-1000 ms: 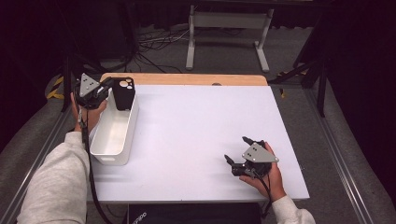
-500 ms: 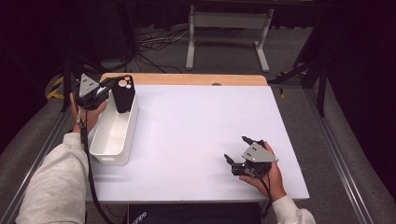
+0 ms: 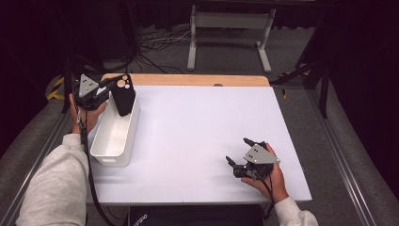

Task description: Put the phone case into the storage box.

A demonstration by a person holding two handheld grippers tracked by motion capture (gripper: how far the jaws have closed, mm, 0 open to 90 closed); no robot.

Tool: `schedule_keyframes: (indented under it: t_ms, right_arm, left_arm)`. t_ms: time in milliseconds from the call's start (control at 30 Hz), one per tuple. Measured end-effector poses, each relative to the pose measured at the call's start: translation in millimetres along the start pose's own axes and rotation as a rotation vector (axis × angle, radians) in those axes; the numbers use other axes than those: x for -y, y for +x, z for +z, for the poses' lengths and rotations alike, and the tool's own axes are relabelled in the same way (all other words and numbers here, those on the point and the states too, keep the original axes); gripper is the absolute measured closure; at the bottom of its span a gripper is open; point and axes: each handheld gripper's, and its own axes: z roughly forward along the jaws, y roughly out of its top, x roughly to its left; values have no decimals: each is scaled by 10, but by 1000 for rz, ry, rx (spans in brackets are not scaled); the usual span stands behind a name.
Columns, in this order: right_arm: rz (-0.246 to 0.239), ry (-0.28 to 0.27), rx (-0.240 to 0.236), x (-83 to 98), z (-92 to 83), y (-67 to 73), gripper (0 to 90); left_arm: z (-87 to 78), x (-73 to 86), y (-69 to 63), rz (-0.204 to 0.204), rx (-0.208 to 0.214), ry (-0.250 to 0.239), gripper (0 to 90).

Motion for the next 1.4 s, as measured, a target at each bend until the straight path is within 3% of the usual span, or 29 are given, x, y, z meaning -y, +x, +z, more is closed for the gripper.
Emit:
schedule_keyframes:
  t_ms: [433,633,767,900,1033,1267,1400]
  right_arm:
    - [-1,-6,1,-7,-14,-1,151]
    - [0,-1,-4,-9,-10,6,153]
    - [-2,7,-8,0,-2,5,154]
    - [0,7,-10,0,1,2,154]
    - [4,8,-11,7,0,-8,154]
    - [8,5,-5,2,-20,-14,156]
    - [9,-6,4,-10,-33,-23,157]
  left_arm:
    - [-57,-8,33,-13,-6,-1,681]
    - [-53,5,44,-10,-1,8,720]
    - [-18,-6,66,-12,2,20,797]
    - [67,-75,70,21,-10,54,811]
    - [126,-103,70,28,-20,71,783]
    - [201,-87,107,-2,-12,85,761]
    - [220,-39,152,-5,-29,115,763]
